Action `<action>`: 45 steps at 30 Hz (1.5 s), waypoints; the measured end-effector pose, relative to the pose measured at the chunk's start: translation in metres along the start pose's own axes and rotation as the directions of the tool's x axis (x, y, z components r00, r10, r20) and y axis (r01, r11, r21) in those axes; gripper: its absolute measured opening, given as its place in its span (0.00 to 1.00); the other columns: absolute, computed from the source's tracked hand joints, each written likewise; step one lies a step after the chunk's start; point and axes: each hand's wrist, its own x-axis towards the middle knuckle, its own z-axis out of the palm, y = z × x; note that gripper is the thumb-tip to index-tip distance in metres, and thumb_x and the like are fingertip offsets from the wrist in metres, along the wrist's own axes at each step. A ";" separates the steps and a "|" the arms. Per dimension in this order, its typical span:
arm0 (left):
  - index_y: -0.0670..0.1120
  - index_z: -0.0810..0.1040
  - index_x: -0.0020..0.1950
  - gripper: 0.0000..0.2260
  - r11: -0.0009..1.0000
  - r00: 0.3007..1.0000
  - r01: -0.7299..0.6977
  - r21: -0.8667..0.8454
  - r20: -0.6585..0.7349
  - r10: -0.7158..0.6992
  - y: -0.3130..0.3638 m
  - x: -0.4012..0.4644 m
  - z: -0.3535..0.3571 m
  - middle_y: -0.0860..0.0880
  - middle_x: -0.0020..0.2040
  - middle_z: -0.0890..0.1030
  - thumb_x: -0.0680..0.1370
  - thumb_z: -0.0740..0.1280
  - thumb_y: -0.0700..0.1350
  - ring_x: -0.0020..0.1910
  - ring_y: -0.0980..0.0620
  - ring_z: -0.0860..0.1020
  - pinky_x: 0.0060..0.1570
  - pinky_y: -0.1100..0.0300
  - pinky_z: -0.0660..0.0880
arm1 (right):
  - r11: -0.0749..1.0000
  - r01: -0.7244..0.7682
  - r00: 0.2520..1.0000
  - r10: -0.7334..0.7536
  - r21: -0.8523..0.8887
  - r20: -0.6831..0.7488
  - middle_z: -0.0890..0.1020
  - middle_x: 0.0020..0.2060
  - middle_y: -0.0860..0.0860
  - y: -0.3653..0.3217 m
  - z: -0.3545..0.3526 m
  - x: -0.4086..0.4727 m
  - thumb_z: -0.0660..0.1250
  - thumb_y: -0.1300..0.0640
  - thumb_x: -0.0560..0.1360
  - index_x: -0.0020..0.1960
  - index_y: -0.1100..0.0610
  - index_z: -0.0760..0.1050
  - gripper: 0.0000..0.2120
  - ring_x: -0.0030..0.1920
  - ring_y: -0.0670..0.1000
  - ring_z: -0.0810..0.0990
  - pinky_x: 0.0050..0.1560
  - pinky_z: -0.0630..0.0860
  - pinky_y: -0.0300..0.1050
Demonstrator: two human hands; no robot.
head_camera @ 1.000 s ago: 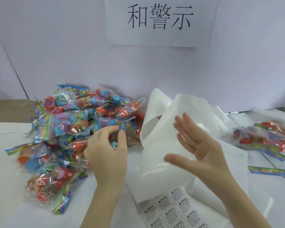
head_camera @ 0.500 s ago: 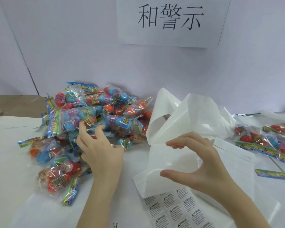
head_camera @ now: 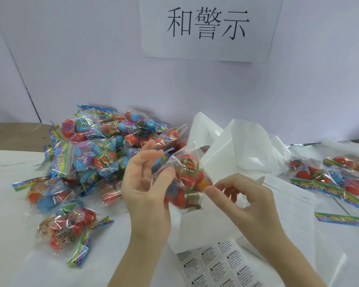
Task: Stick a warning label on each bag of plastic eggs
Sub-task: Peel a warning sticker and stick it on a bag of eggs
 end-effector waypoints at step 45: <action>0.45 0.83 0.36 0.09 0.904 0.844 0.307 0.298 0.353 -0.403 -0.007 -0.012 0.007 0.49 0.34 0.83 0.61 0.79 0.46 0.34 0.55 0.81 0.34 0.67 0.75 | 0.725 -0.321 0.942 0.309 0.609 0.129 0.85 0.41 0.54 0.001 -0.013 0.008 0.75 0.58 0.57 0.49 0.54 0.82 0.20 0.37 0.50 0.82 0.34 0.78 0.42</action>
